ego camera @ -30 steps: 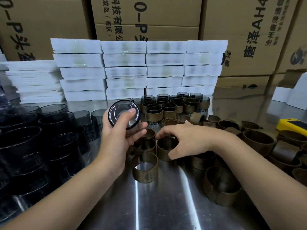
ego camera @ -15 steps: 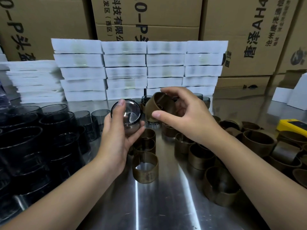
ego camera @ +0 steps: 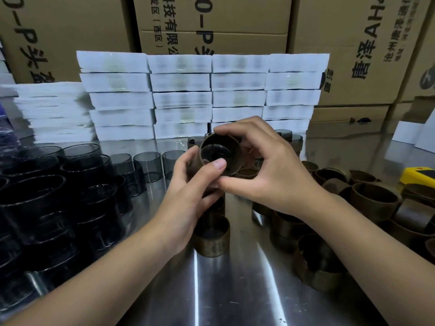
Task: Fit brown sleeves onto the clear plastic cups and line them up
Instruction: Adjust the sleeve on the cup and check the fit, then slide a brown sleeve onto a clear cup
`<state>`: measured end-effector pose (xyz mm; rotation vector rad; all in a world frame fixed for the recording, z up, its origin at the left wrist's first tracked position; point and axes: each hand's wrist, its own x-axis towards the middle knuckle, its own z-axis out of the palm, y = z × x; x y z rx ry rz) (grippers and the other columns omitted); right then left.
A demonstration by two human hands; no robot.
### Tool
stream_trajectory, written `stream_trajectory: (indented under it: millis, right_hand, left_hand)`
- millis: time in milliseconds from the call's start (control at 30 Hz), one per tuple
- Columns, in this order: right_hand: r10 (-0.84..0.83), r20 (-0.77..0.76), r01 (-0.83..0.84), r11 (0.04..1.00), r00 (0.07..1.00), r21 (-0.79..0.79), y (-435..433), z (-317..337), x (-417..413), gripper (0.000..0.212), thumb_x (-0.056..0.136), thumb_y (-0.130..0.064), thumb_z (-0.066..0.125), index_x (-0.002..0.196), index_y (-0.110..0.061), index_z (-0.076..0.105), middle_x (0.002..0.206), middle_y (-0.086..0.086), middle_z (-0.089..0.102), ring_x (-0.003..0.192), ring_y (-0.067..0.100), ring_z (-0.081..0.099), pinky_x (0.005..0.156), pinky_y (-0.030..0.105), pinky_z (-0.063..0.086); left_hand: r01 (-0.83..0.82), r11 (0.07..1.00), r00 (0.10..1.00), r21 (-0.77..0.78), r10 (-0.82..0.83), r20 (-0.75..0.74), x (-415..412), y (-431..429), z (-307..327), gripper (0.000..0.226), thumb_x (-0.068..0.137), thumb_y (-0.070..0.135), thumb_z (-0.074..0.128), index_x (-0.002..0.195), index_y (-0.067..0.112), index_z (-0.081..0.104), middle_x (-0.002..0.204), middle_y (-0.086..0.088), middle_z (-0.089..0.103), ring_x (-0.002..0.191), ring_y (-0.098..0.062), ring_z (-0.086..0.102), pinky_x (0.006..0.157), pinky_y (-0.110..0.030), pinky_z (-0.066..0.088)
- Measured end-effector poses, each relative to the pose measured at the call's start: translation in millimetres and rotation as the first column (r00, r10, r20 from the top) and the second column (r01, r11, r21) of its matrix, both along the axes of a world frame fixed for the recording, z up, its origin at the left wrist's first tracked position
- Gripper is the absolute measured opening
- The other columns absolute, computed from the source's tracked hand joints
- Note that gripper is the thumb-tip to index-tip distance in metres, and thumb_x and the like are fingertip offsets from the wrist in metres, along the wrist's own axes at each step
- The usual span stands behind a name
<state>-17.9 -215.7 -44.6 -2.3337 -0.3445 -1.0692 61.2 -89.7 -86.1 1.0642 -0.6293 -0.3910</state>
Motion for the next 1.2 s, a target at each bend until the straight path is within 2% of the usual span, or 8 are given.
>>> stream_trajectory:
  millis: [100,267,400,467,600,833,967,1200]
  right_hand:
    - [0.004,-0.059,-0.002,0.999,0.998,0.045,-1,-1,0,0.061,0.071,-0.042,0.076,0.126,-0.031,0.052,0.116,-0.012,0.053,0.102,-0.003,0.052,0.087,0.013,0.040]
    - [0.117,-0.240,-0.025,0.935,0.964,0.353,-1,-2,6,0.061,0.075,-0.062,0.064,0.128,-0.041,0.041,0.124,-0.016,0.048,0.106,0.003,0.057,0.093,0.032,0.049]
    - [0.265,-0.281,-0.095,0.860,0.922,0.501,-4,0,8,0.053,0.084,-0.033,0.063,0.133,-0.028,0.043,0.127,-0.001,0.055,0.102,0.002,0.061,0.097,0.031,0.049]
    - [0.300,-0.263,-0.123,0.839,0.917,0.530,-6,2,7,0.043,0.090,-0.013,0.060,0.128,-0.026,0.045,0.119,-0.002,0.059,0.094,0.000,0.063,0.089,0.021,0.050]
    - [0.339,-0.225,-0.161,0.810,0.913,0.564,-10,5,7,0.039,0.092,0.002,0.053,0.122,-0.022,0.048,0.104,-0.005,0.063,0.086,0.001,0.064,0.080,0.015,0.050]
    - [0.318,-0.205,-0.133,0.781,0.926,0.610,-12,5,11,0.027,0.091,-0.001,0.054,0.105,-0.023,0.057,0.095,-0.002,0.064,0.083,0.003,0.063,0.081,0.020,0.051]
    - [0.291,-0.226,-0.102,0.792,0.930,0.602,-13,4,13,0.023,0.091,-0.003,0.056,0.103,-0.022,0.060,0.096,-0.001,0.066,0.086,0.006,0.063,0.080,0.021,0.051]
    - [0.305,-0.260,-0.084,0.781,0.916,0.619,-15,4,12,0.017,0.091,-0.003,0.057,0.099,-0.017,0.063,0.087,-0.005,0.066,0.071,-0.007,0.061,0.060,0.008,0.045]
  left_hand:
    - [-0.011,0.999,1.000,-0.031,0.010,-0.013,3,1,0,0.090,0.058,0.036,0.076,0.139,0.015,0.042,0.123,-0.007,0.065,0.108,-0.019,0.067,0.089,-0.037,0.055]
    - [-0.039,0.998,0.999,-0.051,0.039,-0.003,5,2,1,0.086,0.058,0.037,0.076,0.135,0.018,0.045,0.118,-0.005,0.068,0.106,-0.021,0.068,0.092,-0.038,0.054]
    - [-0.067,0.996,0.997,-0.061,0.069,0.030,5,2,-1,0.080,0.057,0.036,0.075,0.131,0.022,0.049,0.113,-0.002,0.070,0.104,-0.018,0.069,0.093,-0.038,0.054]
    - [-0.081,0.995,0.996,-0.064,0.083,0.038,6,2,-1,0.075,0.056,0.034,0.076,0.127,0.027,0.053,0.109,0.000,0.072,0.104,-0.021,0.069,0.090,-0.037,0.055]
    - [-0.104,0.993,0.991,-0.062,0.108,0.075,7,3,-3,0.067,0.055,0.030,0.077,0.119,0.031,0.058,0.113,-0.001,0.070,0.106,-0.024,0.068,0.088,-0.036,0.056]
    - [-0.096,0.993,0.990,-0.069,0.102,0.097,8,2,-4,0.060,0.052,0.025,0.077,0.111,0.032,0.066,0.111,-0.004,0.069,0.096,-0.022,0.071,0.086,-0.041,0.057]
    - [-0.076,0.996,0.992,-0.048,0.081,0.095,9,3,-4,0.061,0.054,0.027,0.077,0.113,0.031,0.066,0.112,-0.008,0.070,0.103,-0.027,0.069,0.087,-0.040,0.056]
    - [-0.071,0.997,0.992,-0.026,0.073,0.101,10,4,-3,0.058,0.055,0.028,0.073,0.113,0.028,0.069,0.113,-0.013,0.069,0.105,-0.030,0.067,0.086,-0.045,0.057]
